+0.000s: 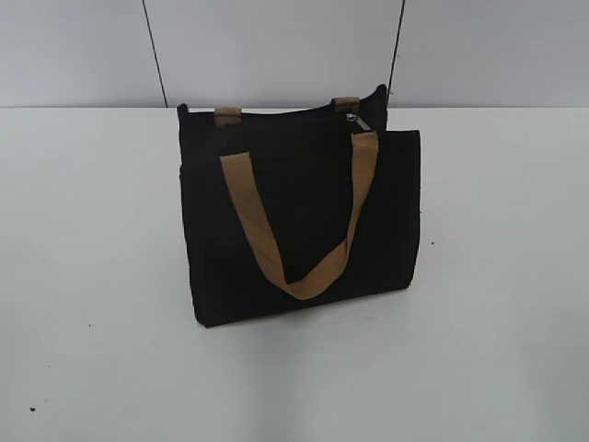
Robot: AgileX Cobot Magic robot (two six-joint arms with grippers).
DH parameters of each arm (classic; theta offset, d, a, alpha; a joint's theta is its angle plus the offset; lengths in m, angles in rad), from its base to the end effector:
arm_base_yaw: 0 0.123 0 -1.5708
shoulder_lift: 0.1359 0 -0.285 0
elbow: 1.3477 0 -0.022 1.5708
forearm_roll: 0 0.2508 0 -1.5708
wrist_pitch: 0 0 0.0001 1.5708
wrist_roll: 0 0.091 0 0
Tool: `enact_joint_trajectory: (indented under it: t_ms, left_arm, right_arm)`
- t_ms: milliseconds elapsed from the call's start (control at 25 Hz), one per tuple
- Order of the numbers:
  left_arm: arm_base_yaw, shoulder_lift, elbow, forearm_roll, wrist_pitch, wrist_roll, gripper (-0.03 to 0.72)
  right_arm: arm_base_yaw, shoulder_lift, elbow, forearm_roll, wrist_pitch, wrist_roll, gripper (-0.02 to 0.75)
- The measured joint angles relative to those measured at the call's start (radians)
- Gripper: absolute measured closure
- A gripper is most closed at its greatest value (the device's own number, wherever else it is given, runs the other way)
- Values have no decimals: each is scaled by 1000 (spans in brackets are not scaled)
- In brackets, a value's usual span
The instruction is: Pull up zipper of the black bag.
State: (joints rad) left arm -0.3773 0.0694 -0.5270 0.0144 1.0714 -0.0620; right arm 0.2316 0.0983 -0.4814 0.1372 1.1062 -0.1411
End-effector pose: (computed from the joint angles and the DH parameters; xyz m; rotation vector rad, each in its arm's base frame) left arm 0.0029 0.0001 0.2841 0.3304 2.0809 -0.2471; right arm 0.0064 0.0129 0.2690 -0.4092 2.1678 0.2200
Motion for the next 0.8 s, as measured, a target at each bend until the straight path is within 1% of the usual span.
enact_joint_trajectory:
  t_ms: [80, 280, 400, 480, 640, 800]
  left_arm:
    - [51, -4, 0, 0, 0, 0, 342]
    - [220, -61, 0, 1, -3, 0, 381]
    - [288, -76, 0, 1, -4, 0, 399]
    - [307, -77, 0, 1, -5, 0, 416]
    - [311, -79, 0, 2, -7, 0, 445]
    - [311, -79, 0, 2, -7, 0, 448]
  right_arm:
    - [-4, 0, 0, 0, 0, 0, 225]
    - [-12, -30, 0, 3, 0, 1, 225]
    - [-53, -71, 0, 5, -2, 1, 225]
    - [-97, -100, 0, 6, -2, 1, 225]
    - [-177, -105, 0, 10, -2, 1, 225]
    - [-200, -105, 0, 14, -2, 1, 225]
